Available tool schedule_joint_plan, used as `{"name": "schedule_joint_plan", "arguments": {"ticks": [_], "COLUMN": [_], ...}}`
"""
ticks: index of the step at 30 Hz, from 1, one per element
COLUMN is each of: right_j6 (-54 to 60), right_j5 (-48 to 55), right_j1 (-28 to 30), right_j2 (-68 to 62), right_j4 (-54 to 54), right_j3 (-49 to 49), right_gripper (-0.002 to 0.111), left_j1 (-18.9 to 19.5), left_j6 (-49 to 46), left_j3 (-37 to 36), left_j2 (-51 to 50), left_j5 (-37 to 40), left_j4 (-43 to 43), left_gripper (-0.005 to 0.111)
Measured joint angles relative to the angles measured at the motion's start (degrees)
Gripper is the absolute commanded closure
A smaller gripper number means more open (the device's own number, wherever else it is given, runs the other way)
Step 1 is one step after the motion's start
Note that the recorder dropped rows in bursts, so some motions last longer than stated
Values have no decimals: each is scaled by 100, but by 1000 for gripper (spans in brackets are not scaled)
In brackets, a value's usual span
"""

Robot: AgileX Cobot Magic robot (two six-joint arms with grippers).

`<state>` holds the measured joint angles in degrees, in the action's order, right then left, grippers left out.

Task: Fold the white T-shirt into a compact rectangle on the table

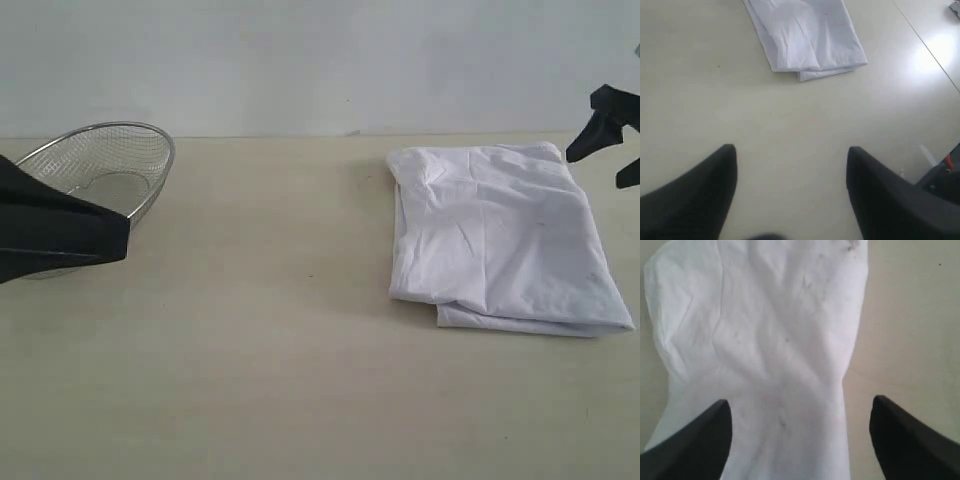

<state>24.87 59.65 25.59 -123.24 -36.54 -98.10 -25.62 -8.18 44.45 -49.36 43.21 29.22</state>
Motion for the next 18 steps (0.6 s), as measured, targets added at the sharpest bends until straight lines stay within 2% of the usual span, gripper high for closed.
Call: {"name": "schedule_joint_plan", "arguments": {"ticks": [2, 5, 6, 8, 13, 18], "right_j6": [-581, -1103, -1204, -1291, -1192, -360], "right_j5": [264, 534, 573, 414, -133, -1060], "right_j1": [0, 0, 0, 0, -210, -1138], "right_j2": [338, 851, 1166, 1800, 2956, 4081], "right_j4": [271, 868, 1006, 1052, 881, -10], "right_j3": [0, 0, 136, 664, 2072, 3750], "right_gripper": [64, 108, 108, 108, 108, 108], "left_j1": [0, 0, 0, 0, 0, 0], "left_j6": [0, 0, 0, 0, -113, -653], "left_j3": [0, -28, -65, -144, -185, -185], "left_j2": [0, 0, 0, 0, 0, 0], "left_j5": [0, 11, 11, 11, 55, 21], "left_j4": [0, 0, 12, 21, 251, 1088], "left_gripper": [47, 47, 48, 60, 102, 102]}}
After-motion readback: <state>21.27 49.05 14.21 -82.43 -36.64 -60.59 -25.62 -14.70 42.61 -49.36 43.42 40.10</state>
